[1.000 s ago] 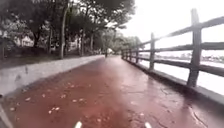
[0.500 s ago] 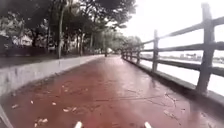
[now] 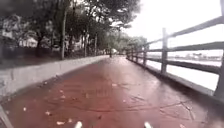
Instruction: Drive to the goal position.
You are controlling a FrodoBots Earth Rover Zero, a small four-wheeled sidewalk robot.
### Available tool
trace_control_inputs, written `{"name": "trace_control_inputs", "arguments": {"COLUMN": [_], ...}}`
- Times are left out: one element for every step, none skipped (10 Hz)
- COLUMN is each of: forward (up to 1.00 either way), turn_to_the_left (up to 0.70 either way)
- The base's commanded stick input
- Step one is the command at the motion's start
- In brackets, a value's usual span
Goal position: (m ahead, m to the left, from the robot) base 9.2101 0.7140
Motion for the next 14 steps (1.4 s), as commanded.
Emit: {"name": "trace_control_inputs", "arguments": {"forward": [0.50, 0.50, 0.50, 0.50, 0.50, 0.50, 0.50, 0.50, 0.50, 0.50, 0.50, 0.50, 0.50, 0.50], "turn_to_the_left": [0.00, 0.00, 0.00, 0.00, 0.00, 0.00, 0.00, 0.00, 0.00, 0.00, 0.00, 0.00, 0.00, 0.00]}}
